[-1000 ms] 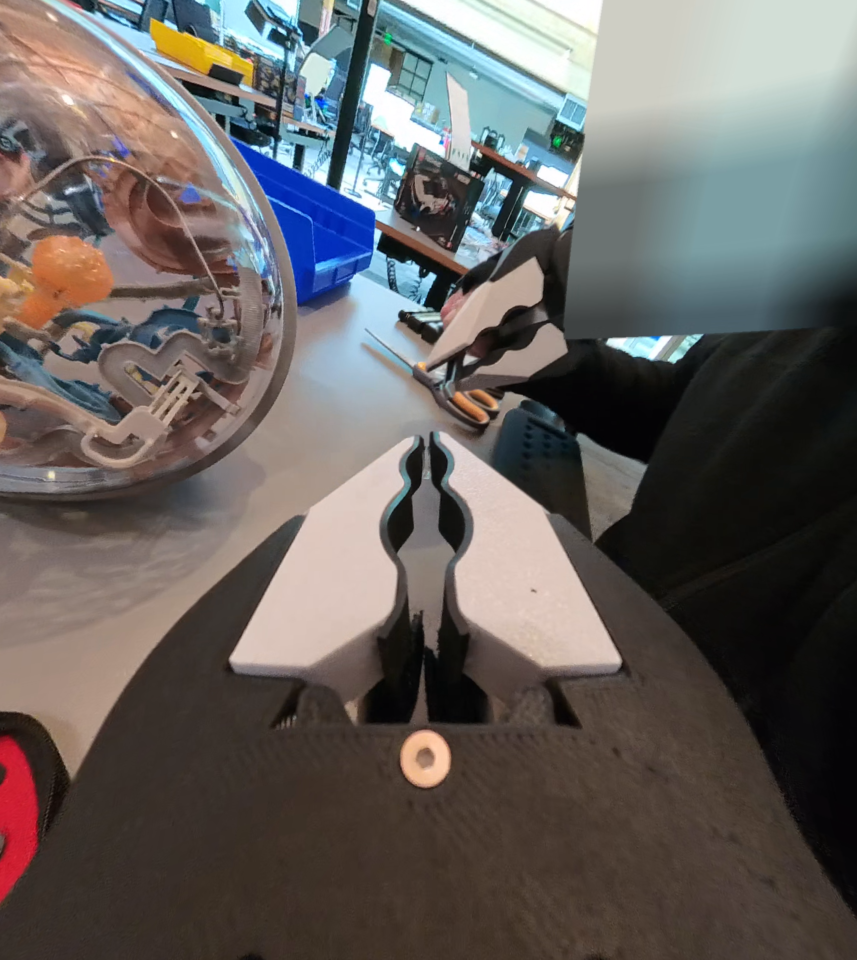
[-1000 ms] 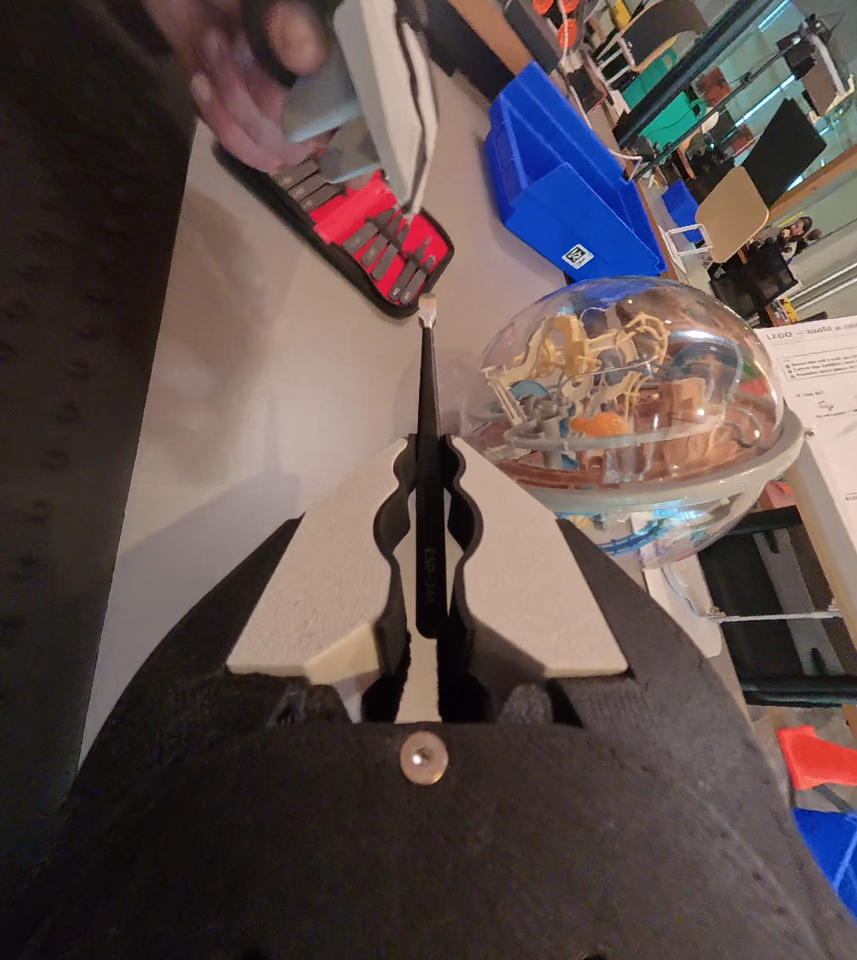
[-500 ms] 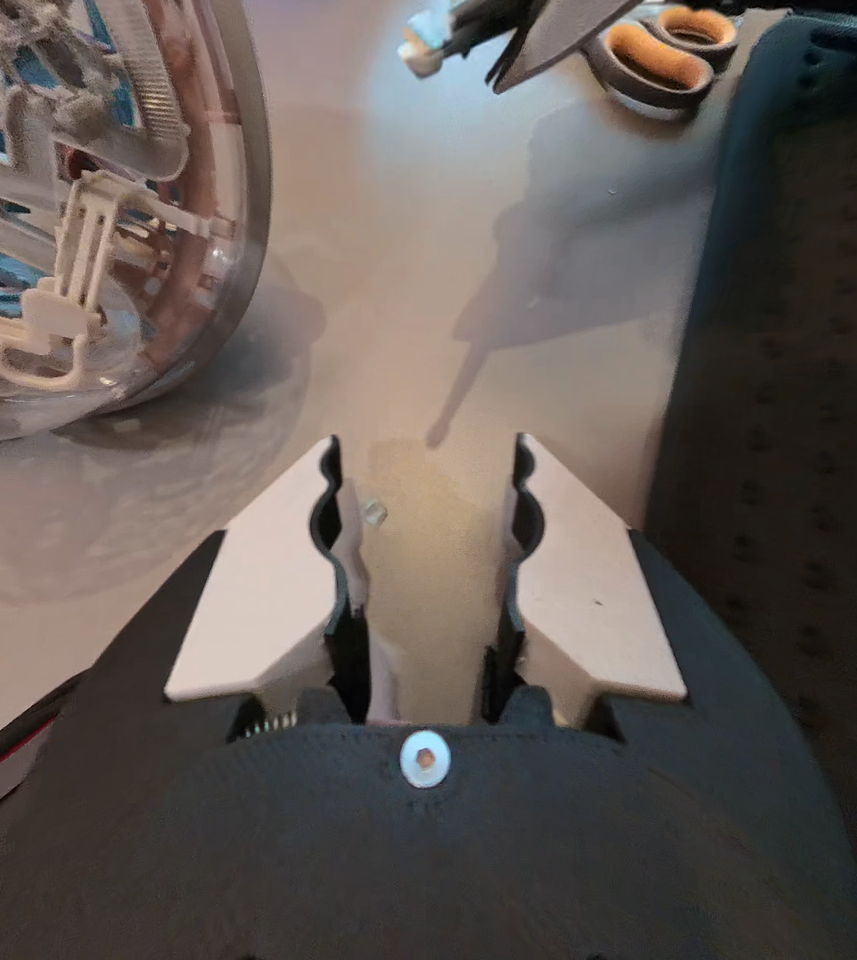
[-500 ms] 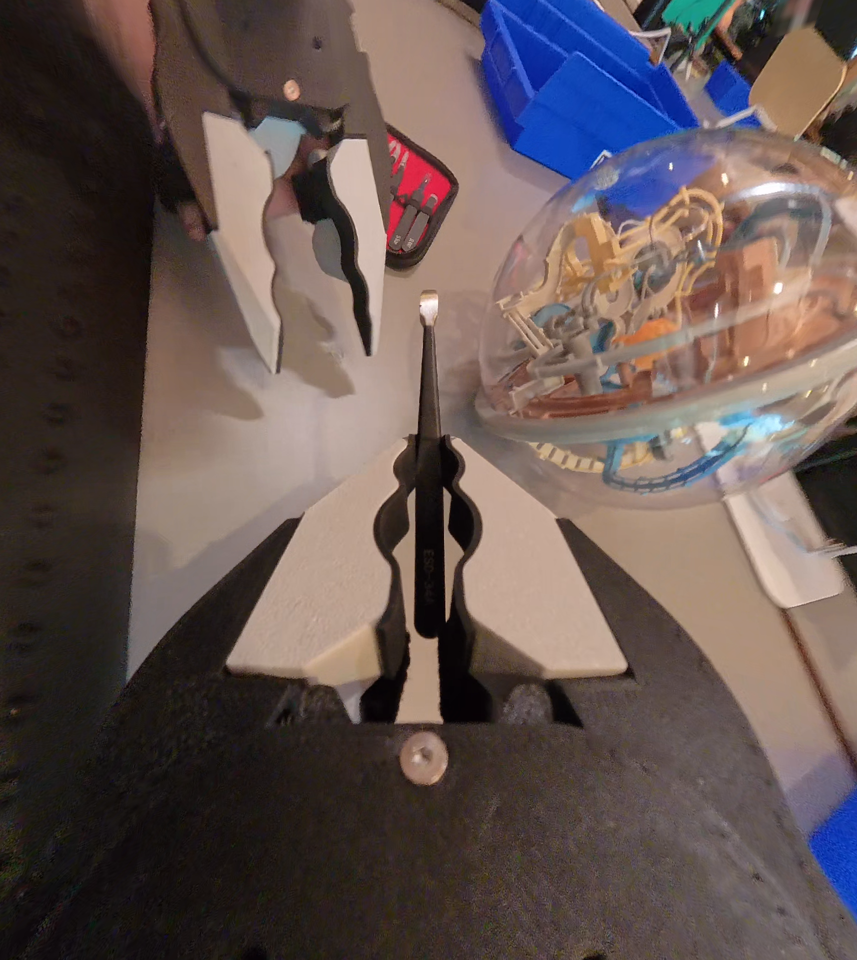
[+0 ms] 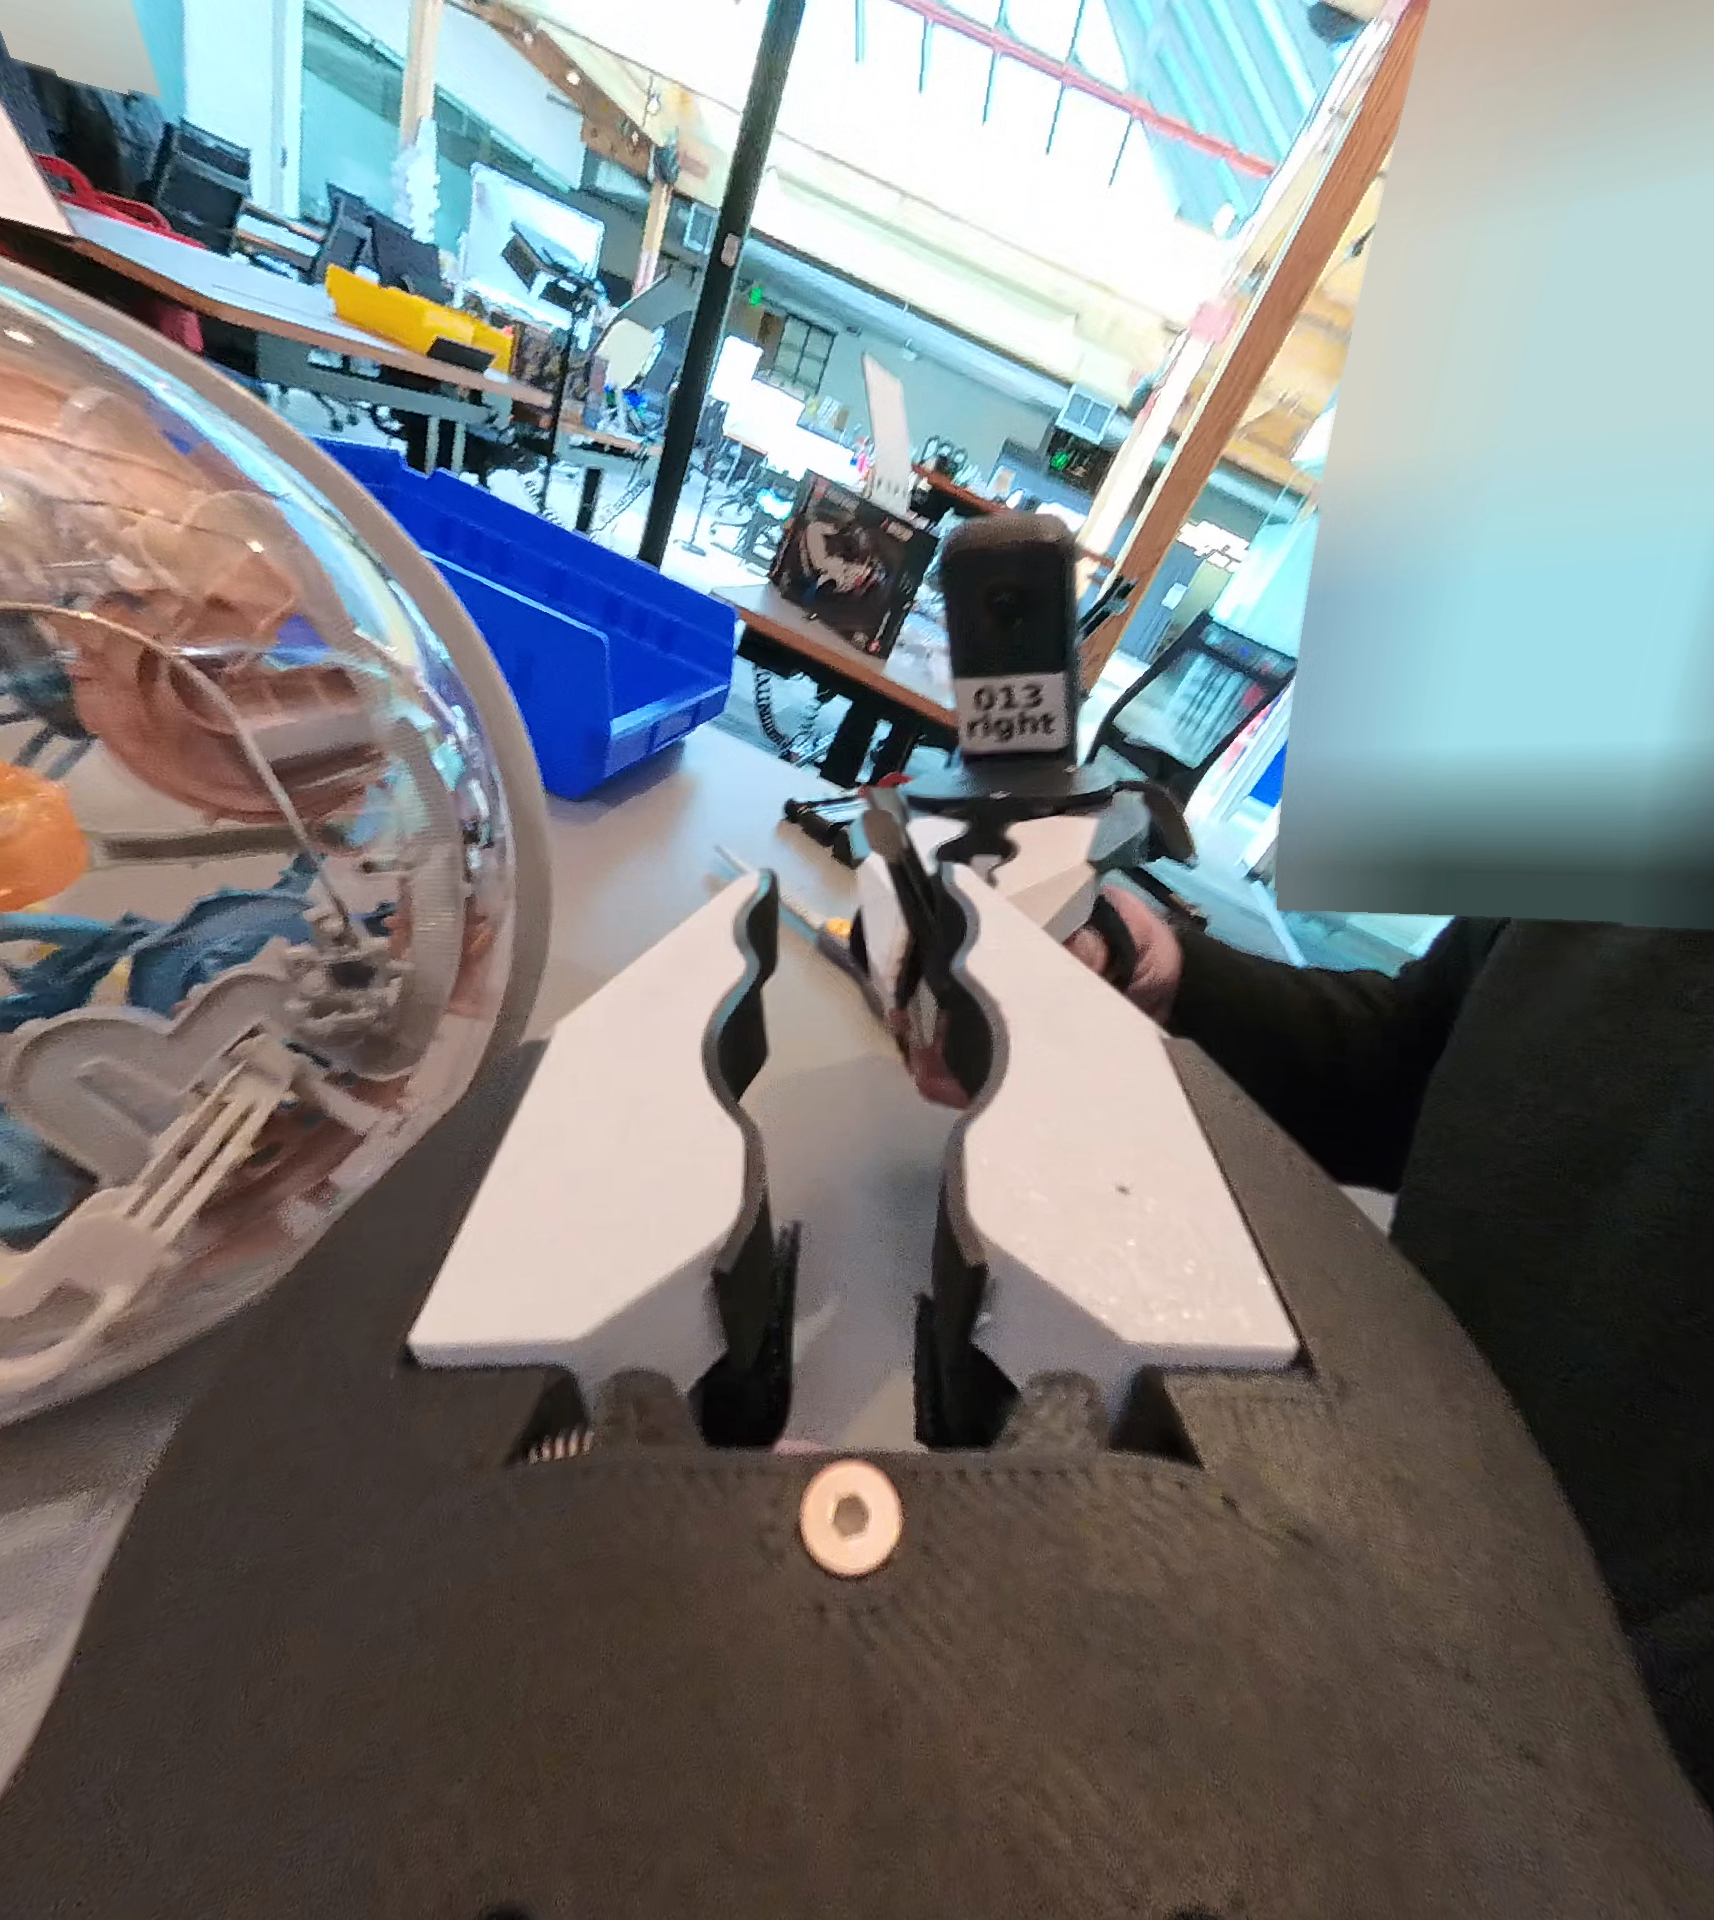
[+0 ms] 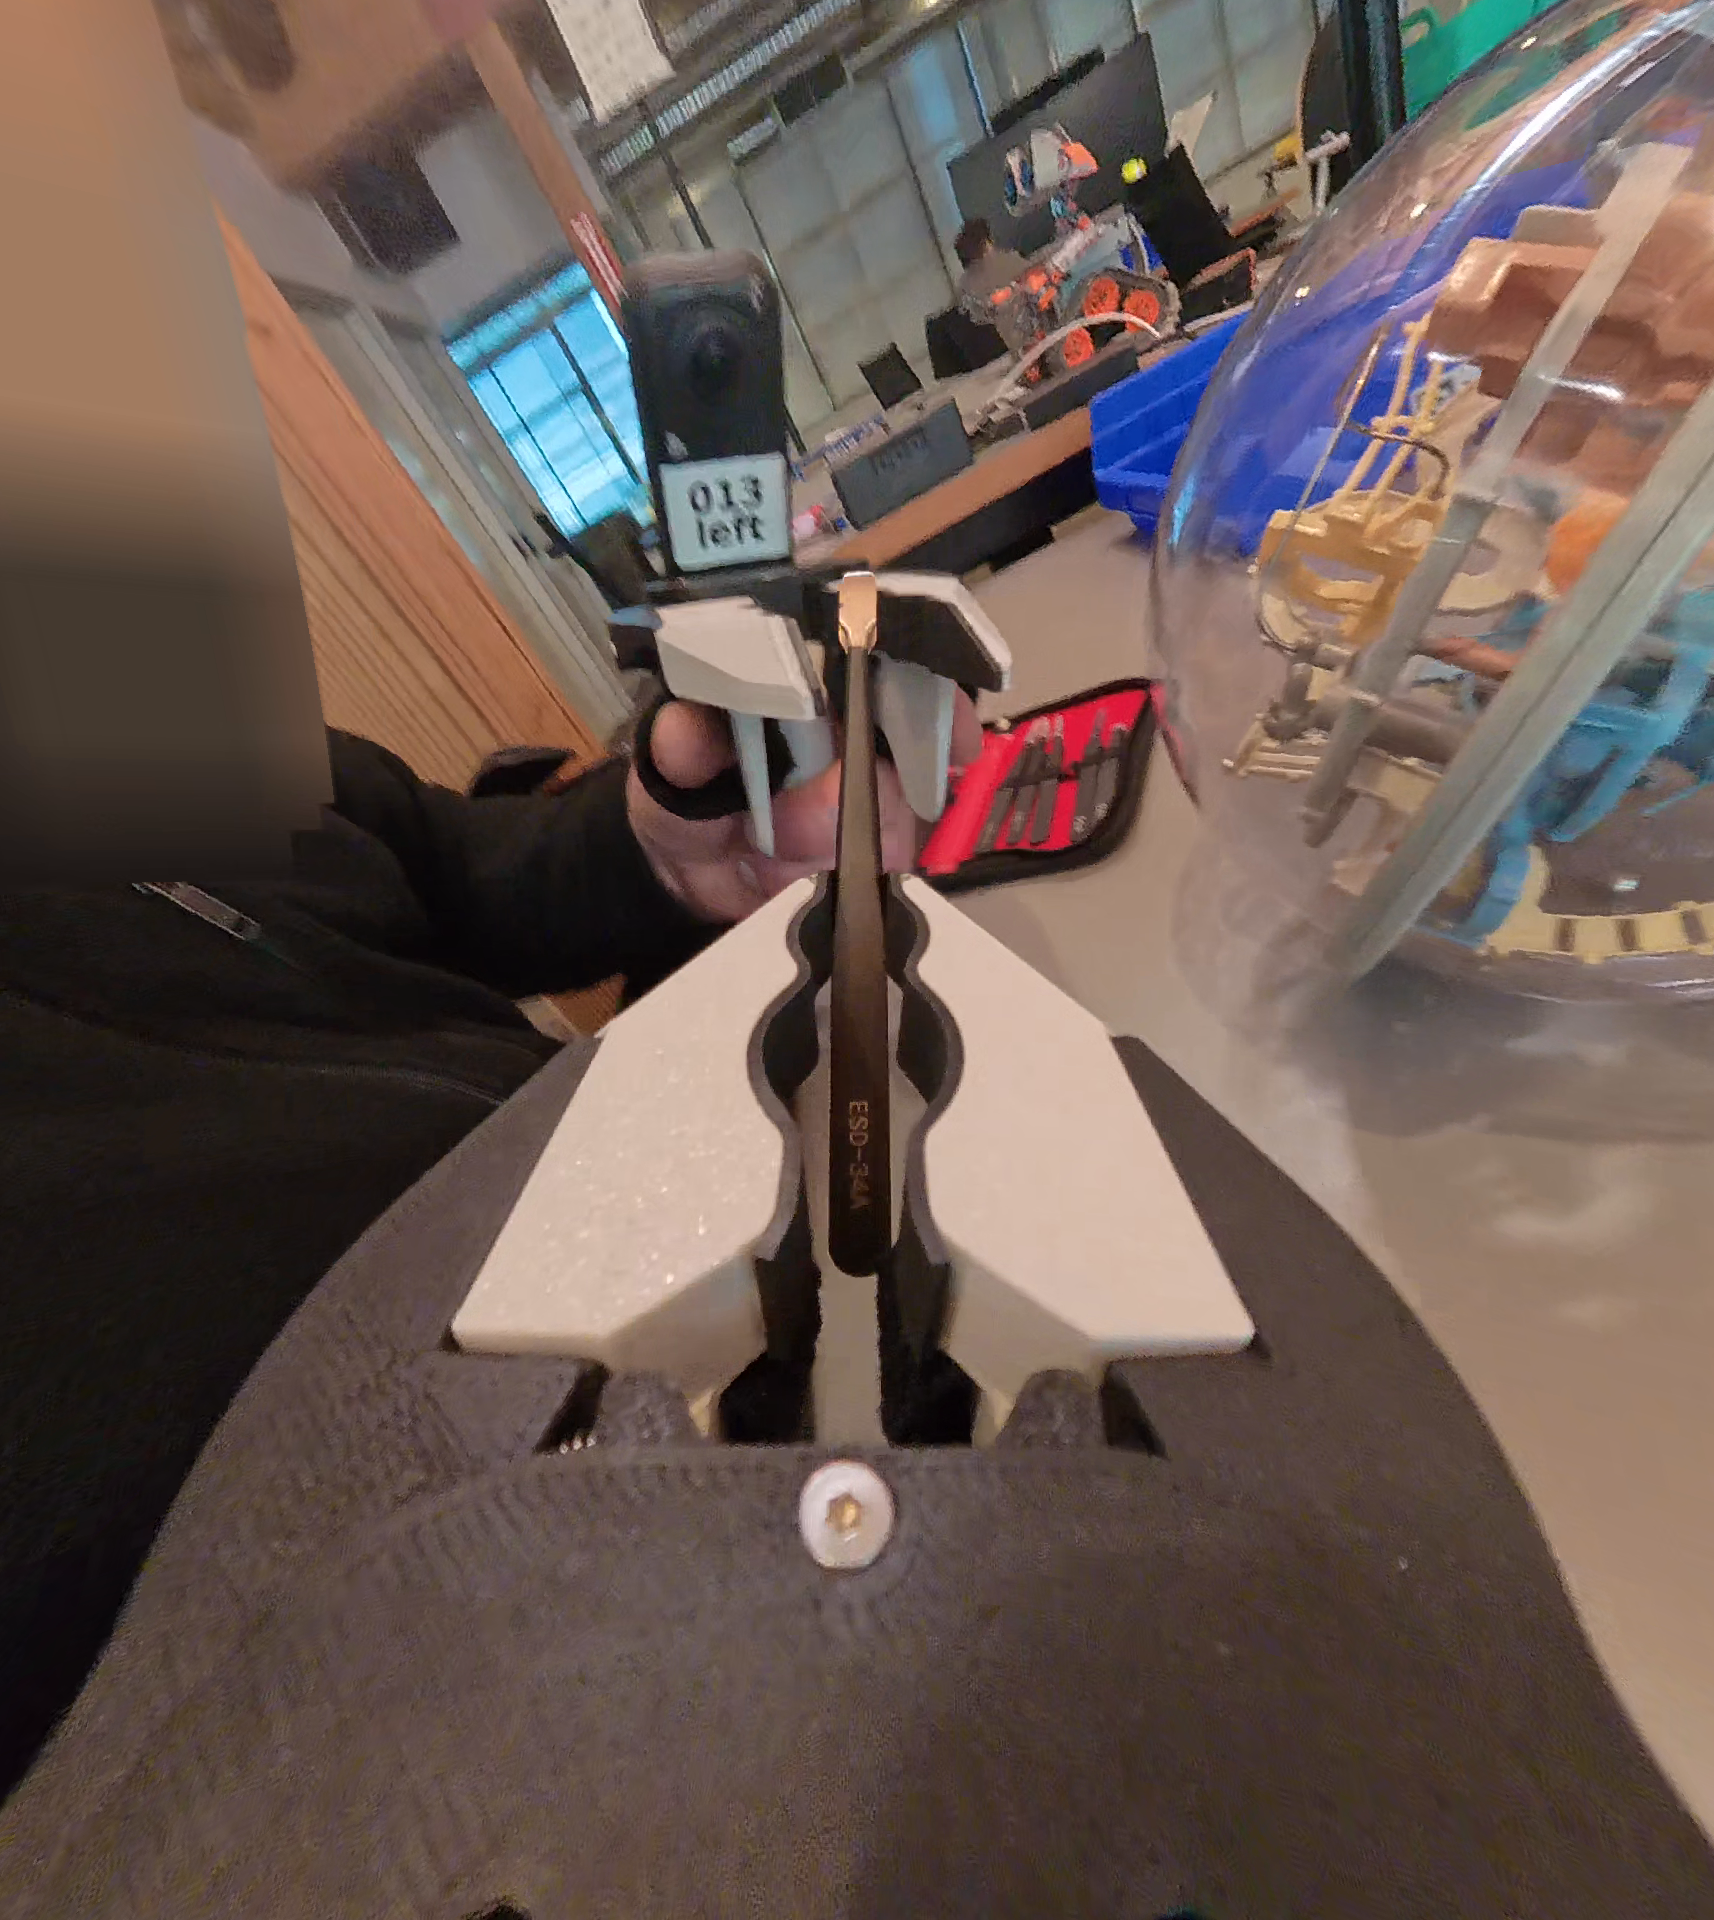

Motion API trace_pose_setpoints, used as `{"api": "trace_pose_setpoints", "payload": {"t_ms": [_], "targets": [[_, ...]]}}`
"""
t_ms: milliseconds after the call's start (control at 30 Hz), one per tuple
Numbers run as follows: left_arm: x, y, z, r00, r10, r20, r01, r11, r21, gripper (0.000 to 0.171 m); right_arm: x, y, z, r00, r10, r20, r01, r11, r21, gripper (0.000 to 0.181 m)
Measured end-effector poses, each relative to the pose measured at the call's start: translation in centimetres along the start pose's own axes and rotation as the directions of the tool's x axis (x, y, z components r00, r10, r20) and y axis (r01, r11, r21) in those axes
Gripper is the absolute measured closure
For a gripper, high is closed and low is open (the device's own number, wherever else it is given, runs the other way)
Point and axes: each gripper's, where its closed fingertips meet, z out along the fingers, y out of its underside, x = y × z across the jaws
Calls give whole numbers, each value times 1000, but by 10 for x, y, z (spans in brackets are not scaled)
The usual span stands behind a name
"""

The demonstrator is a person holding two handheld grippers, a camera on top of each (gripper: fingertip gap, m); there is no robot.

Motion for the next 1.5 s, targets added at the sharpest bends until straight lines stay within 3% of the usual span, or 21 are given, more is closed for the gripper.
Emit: {"api": "trace_pose_setpoints", "payload": {"t_ms": [100, 367, 467, 533, 600, 667, 767, 900, 1167, 1500], "targets": [[5, -4, 4, 999, -27, -26, 28, 999, 43, 161, -2, -4, 1, 996, 79, 49, -82, 995, 56, 175], [8, -8, 6, 998, -46, -39, 49, 994, 102, 171, -1, -3, 3, 994, 96, 57, -101, 992, 80, 175], [4, -10, 7, 998, -54, -8, 55, 991, 120, 171, 7, -9, -2, 998, 56, -25, -52, 992, 115, 174], [-3, -12, 7, 996, -90, 22, 86, 986, 140, 171, 15, -11, -7, 979, -85, -187, 101, 992, 76, 162], [-11, -13, 7, 988, -146, 45, 137, 977, 161, 171, 15, -18, -14, 906, -260, -333, 283, 959, 24, 153], [-17, -11, 9, 977, -207, 52, 196, 967, 162, 171, 6, -25, -18, 766, -471, -437, 487, 869, -84, 147], [-22, -7, 15, 960, -273, 66, 260, 952, 163, 171, -7, -22, -9, 604, -670, -432, 633, 732, -251, 156], [-20, -4, 23, 942, -328, 70, 312, 933, 177, 171, 17, -17, -5, 461, -744, -484, 629, 659, -412, 161], [-22, 5, 31, 875, -480, 63, 456, 860, 227, 171, 40, -18, -14, 286, -805, -521, 612, 571, -547, 177], [-23, 14, 43, 862, -500, 81, 477, 855, 203, 171, 52, -13, -26, 367, -782, -504, 560, 619, -552, 181]]}}
